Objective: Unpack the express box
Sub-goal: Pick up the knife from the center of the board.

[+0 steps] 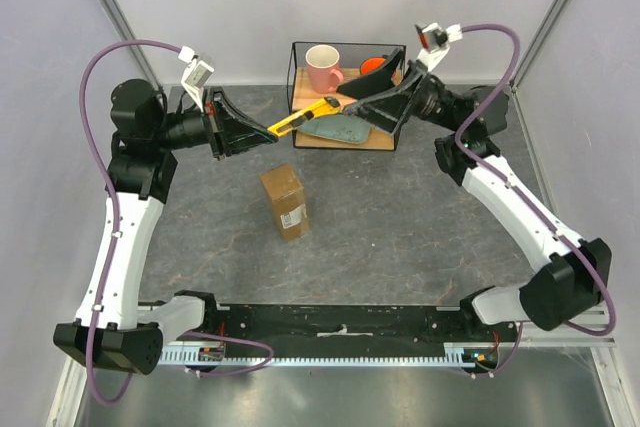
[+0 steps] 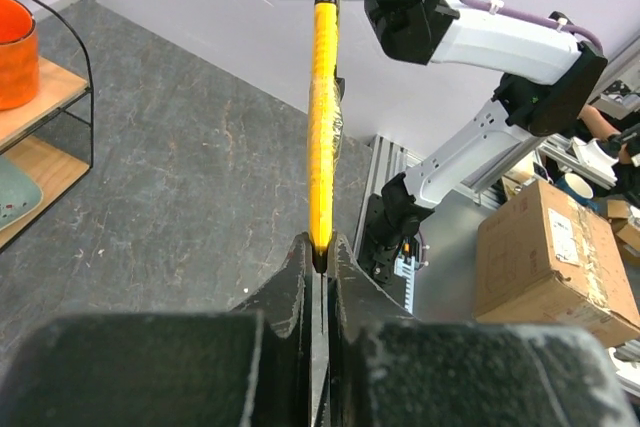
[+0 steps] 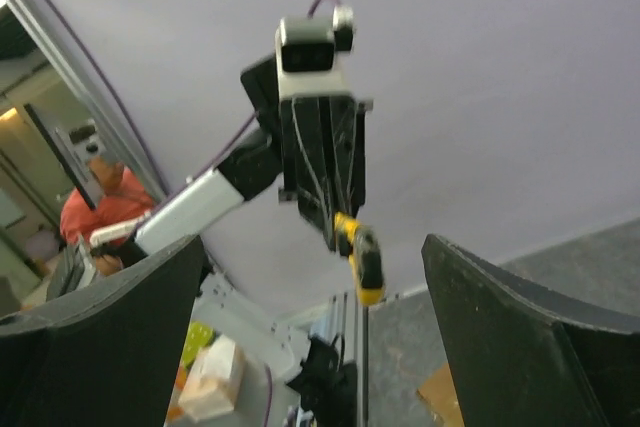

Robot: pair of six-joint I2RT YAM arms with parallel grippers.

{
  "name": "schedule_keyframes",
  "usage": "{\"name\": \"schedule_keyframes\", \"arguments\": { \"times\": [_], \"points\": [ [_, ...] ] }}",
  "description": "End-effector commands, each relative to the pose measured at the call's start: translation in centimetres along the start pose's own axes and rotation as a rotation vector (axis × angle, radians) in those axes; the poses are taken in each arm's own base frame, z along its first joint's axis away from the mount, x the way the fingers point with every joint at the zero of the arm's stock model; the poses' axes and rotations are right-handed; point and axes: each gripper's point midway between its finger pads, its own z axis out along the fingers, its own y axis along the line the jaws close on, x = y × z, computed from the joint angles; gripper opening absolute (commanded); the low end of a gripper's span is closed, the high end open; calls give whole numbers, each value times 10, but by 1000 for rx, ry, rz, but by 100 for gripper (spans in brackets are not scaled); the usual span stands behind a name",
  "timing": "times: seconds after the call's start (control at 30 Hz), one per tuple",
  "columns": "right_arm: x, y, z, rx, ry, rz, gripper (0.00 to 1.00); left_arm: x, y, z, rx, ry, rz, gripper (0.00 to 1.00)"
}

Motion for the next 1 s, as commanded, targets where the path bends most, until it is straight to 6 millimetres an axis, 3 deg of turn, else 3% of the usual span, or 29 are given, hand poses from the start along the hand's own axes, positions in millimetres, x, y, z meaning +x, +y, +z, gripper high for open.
{"name": "schedule_keyframes", "arguments": {
  "times": [0.0,0.07,0.37,0.47,0.97],
  "points": [
    [26,48,4,-71,100,-202,98,-14,-25,-3,58,-32,40,2],
    [38,39,5,-39,126,-162,98,-15,-30,-2,71,-35,29,2],
    [53,23,17,26,136,-195,96,-10,-38,7,110,-23,20,2],
    [71,16,28,52,162,-186,92,-11,-40,11,122,-24,11,2],
    [69,19,54,30,54,-168,74,0,-44,12,132,-14,-9,2]
  ]
}}
